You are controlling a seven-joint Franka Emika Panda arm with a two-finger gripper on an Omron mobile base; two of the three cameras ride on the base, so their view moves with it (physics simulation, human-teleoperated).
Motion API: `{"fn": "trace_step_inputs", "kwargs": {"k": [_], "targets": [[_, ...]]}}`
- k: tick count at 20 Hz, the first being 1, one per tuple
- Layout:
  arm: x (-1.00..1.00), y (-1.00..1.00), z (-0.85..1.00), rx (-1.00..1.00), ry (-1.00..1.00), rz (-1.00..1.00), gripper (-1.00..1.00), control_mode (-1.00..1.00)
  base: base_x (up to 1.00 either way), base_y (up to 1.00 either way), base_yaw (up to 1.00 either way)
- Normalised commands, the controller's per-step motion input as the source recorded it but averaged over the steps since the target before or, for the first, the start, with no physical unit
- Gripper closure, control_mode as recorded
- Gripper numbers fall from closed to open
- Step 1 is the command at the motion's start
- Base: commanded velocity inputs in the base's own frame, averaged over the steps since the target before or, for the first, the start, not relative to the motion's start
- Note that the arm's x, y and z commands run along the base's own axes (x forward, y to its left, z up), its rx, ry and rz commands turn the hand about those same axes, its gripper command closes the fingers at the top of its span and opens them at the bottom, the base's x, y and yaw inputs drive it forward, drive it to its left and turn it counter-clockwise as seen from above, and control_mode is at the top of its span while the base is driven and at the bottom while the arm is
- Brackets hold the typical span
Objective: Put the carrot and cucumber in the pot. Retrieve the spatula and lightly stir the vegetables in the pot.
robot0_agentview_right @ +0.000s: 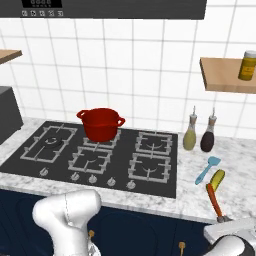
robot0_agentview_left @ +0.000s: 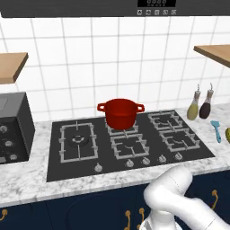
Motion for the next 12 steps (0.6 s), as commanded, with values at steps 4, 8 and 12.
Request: {"fn": "trace_step_inputs", "kwargs": {"k": [4,8,12], "targets": [[0.00,1.00,0.90,0.00,-0.22,-0.09,1.00,-1.00,0.00,0.00,0.00],[-0.08,1.00,0.98,0.00,-0.02,-0.04,1.00,-1.00,0.00,0.00,0.00],[-0.04,1.00,1.00,0.00,0.14,0.00,1.00,-1.00,0.00,0.00,0.00]]}}
